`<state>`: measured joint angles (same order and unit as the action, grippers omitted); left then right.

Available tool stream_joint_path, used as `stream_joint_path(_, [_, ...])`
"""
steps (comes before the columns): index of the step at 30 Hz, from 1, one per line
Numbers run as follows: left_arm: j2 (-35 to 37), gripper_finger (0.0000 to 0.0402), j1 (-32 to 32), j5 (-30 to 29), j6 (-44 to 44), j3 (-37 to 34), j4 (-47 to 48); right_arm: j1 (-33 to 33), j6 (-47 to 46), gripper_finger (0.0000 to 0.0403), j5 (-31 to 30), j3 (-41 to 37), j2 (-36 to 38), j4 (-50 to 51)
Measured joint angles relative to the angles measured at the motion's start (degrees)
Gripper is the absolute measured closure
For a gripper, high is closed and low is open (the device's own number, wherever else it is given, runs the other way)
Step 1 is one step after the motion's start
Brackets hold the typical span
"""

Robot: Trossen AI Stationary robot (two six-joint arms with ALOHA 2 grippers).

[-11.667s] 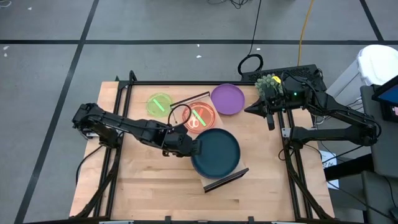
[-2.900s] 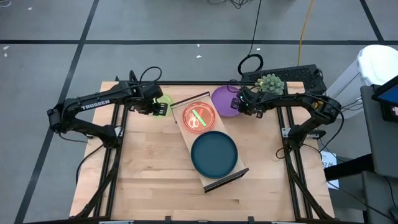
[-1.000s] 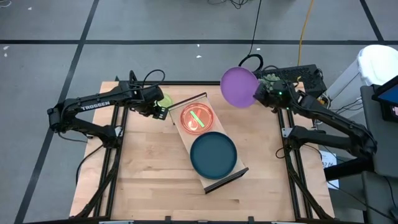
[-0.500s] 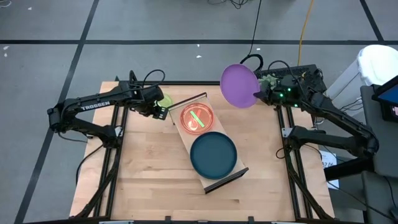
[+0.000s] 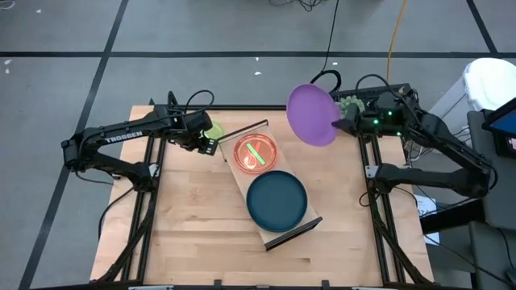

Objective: Place and stack plates onto a shelf
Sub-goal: Stack the purple plate on top of the black plate on the shelf

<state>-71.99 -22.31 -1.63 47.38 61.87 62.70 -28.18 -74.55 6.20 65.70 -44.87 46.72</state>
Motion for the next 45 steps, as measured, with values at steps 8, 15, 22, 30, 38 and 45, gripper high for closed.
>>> stream_joint_path(8, [0.0,0.0231,0.0,0.0,-0.4,0.0,0.0,6.3,-2.8,0.0403,2.5,2.5,-3.8,-2.2])
stream_joint_path(15, [0.0,0.0231,0.0,0.0,-0.4,0.0,0.0,13.4,-5.6,0.0403,2.8,3.5,-8.4,-5.7])
stream_joint_path(22, [0.0,0.0231,0.0,0.0,-0.6,0.0,0.0,19.5,-6.0,0.0403,2.5,6.1,-13.4,-5.8])
stream_joint_path(30, [0.0,0.0231,0.0,-0.1,-1.3,0.0,0.0,26.3,-7.3,0.0403,-0.6,7.1,-16.6,-5.8])
stream_joint_path(38, [0.0,0.0231,0.0,-0.4,-1.2,0.0,0.0,31.8,-6.7,0.0403,-2.1,7.1,-18.6,-5.8])
stream_joint_path(45, [0.0,0.0231,0.0,-1.2,-0.8,0.0,0.0,36.7,-4.2,0.0403,-6.3,7.1,-21.3,-5.8])
